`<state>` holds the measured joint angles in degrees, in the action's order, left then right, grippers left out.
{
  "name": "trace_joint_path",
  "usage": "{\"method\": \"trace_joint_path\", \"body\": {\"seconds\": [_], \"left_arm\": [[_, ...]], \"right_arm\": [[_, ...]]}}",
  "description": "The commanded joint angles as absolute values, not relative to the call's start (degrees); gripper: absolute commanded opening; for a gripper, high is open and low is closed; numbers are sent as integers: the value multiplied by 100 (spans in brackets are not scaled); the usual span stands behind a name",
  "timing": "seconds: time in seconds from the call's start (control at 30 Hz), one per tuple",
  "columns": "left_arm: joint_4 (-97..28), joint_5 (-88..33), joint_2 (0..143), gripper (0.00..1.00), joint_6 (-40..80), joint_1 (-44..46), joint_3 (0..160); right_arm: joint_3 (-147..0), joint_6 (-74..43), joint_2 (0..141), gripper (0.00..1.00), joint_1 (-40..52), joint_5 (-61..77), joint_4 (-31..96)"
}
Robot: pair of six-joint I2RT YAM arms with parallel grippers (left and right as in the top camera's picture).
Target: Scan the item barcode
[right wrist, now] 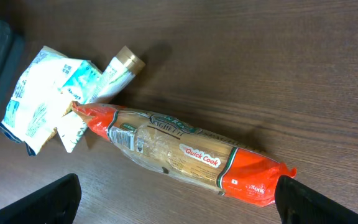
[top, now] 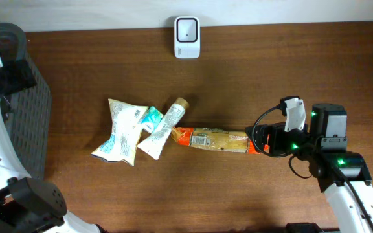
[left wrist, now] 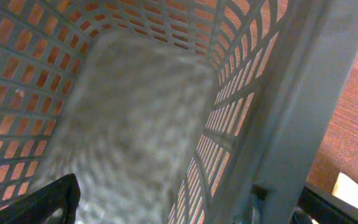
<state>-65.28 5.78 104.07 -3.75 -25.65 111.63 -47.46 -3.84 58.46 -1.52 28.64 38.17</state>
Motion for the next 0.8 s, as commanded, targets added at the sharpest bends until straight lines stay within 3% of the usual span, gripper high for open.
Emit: {"method": "trace_joint_path", "body": {"seconds": [0.0, 0.27, 0.4, 0.53, 0.77], "left_arm": [[-6519, 534, 10425, 99, -327, -2606, 11142], [-6521, 534, 10425, 99, -325, -2606, 11142], [-6521, 534, 10425, 99, -325, -2606, 11142], [-6519, 534, 10425, 99, -325, -2606, 11142], [-6519, 534, 10425, 99, -325, -2606, 11142]], "right_arm": [[-4840, -340, 5850, 99, -191, 2958, 3817], [-4842, -392, 6287, 96, -154, 3221, 3656], [-4908, -672, 6960, 92, 554, 3229, 3138], [-5500, -661, 7843, 91, 1415, 2604, 3433], [-5677, -624, 7981, 92, 1573, 2585, 3454]]}}
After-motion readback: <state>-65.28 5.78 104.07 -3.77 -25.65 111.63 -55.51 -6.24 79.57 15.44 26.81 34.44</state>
